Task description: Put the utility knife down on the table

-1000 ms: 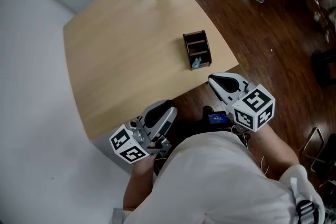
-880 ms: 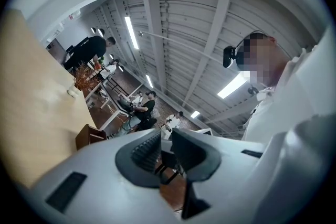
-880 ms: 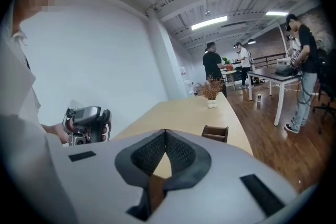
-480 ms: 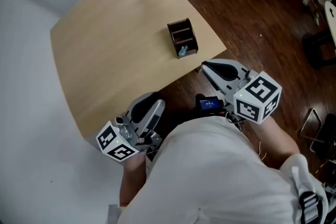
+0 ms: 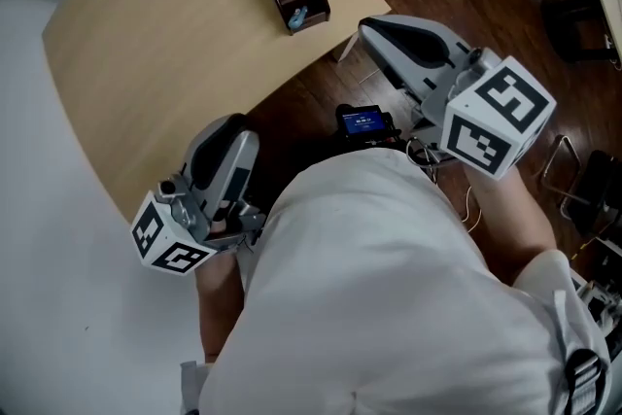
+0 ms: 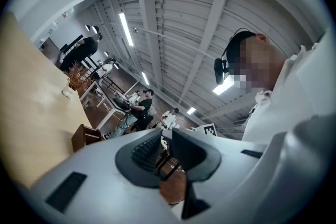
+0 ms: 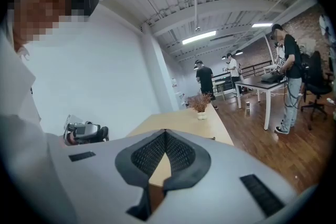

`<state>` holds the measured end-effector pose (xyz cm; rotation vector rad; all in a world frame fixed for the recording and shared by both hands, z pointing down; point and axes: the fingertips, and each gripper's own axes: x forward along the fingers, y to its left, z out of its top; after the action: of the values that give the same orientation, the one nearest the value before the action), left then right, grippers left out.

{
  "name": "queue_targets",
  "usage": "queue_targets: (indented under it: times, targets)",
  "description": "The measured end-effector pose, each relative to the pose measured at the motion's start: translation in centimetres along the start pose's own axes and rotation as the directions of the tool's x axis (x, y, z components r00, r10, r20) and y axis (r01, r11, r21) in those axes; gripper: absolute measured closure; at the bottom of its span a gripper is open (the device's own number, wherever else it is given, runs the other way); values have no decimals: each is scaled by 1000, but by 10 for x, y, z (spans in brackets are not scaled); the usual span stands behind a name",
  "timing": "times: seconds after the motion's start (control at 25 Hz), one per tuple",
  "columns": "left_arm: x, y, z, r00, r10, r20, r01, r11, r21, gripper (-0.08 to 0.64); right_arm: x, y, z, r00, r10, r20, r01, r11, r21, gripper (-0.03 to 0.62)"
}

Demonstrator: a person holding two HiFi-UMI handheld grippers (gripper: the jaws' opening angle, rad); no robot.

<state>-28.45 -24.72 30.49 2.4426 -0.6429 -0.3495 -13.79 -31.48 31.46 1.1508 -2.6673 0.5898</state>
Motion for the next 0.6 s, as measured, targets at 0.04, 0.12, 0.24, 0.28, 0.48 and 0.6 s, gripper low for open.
queue_targets:
  times: [0.04,0.12,0.24,0.28,0.48,0.6]
  targets:
    - [0,0,0,1000,0,-1,0,1000,0,495,1,0,0,1000,0,1,0,1000,-2,591]
    - [0,2,-1,1000,-1,0,1,1000,5,495,4,2,0,1000,8,5,-8,1000,-9,591]
    - [-1,5,-11,1000,3,2,-3,1000,3,495,8,3,-7,1000,25,7,-25,999,-19,591]
    - [-2,6,-15,1000,6,2,-6,1000,-2,495,9,3,-12,1000,30,5,-30,999,-20,591]
    - [-7,-8,-14,1000,27,-12,-27,998,-56,495,5,18,-16,998,53,-46,-53,998,17,591]
    - [-3,-23,-11,1000,9,-9,-10,997,-71,495,-2,26,-7,997,59,-52,-59,998,4,591]
